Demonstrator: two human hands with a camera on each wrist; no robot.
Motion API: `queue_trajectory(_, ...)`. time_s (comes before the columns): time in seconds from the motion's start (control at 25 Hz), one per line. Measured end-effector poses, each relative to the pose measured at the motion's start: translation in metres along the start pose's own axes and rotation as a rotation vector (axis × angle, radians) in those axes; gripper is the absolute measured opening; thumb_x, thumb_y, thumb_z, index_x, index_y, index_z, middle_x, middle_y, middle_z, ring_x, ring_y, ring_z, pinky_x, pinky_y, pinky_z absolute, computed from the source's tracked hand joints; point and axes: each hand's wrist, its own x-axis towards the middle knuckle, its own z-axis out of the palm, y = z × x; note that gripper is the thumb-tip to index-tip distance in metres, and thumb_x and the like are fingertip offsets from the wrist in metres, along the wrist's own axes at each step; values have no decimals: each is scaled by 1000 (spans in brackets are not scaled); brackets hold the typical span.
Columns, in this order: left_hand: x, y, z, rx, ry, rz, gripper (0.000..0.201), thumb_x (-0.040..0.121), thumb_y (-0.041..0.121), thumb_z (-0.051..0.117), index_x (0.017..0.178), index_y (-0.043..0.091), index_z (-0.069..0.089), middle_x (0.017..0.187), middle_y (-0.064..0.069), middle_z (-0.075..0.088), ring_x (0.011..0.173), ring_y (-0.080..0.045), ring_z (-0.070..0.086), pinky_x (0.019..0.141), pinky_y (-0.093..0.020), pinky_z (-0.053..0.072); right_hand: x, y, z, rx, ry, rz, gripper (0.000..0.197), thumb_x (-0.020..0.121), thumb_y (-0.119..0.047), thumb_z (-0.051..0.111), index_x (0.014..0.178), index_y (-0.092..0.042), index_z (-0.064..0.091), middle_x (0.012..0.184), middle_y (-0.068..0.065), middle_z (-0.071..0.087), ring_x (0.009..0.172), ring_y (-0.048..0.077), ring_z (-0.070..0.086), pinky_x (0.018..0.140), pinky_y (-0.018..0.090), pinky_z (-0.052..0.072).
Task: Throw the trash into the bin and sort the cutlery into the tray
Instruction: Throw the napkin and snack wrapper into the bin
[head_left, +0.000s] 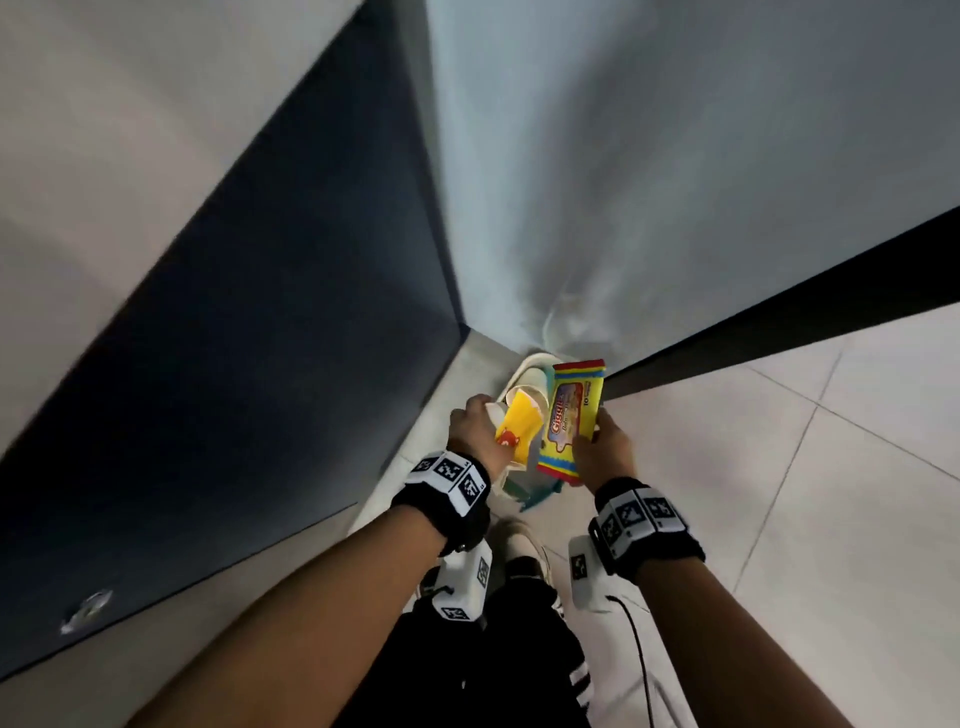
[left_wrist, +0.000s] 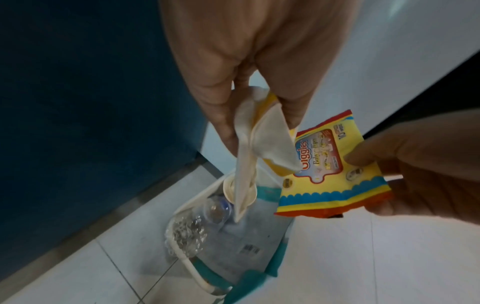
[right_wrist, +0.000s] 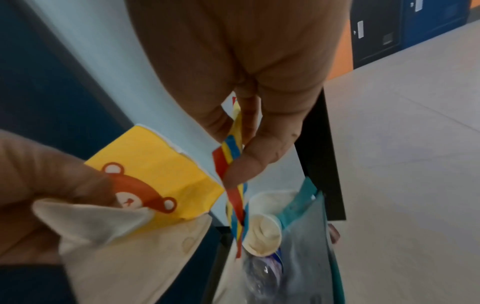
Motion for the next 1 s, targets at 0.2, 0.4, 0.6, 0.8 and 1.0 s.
queue_trajectory(0.2,52,-15,84,75,-72,110,88,72,22,85,150,26,44,124,-18,52,106,-41,64,102,-41,52,46,61,67,-18,-17,22,26,91,-41,61,105,-20,68,94,14,76,88,41,73,74,53,63)
queue_trajectory(0.4,81,-20,132,299,-53,227,66,93,20,62,155,23,39,135,-20,53,121,-44,57,104,-50,45,82,89,91,16,-59,137,30,88,-32,65,110,-13,72,101,18,76,88,35,72,71,37,58)
queue_trajectory(0.6,96,-29,148,312,-106,261,97,82,23,76,163,34,23,155,-13,41,138,-41,44,117,-54,34,93,90,90,41,14,134,34,90,-31,68,119,-12,68,108,18,75,92,34,71,75,38,59)
queue_trajectory(0.8,77,-19,120,141,-57,185,72,78,28,81,145,27,56,153,-9,46,134,-35,51,116,-44,41,64,74,60,25,94,71,44,82,-10,58,123,-14,70,120,21,71,108,39,67,93,41,57)
queue_trajectory(1.0,24,28,49,-81,-59,107,39,76,24,76,115,29,76,118,-4,70,106,-26,69,99,-31,53,6,10,-17,-29,59,-112,35,84,-13,52,110,-18,74,106,13,75,95,32,69,83,36,57)
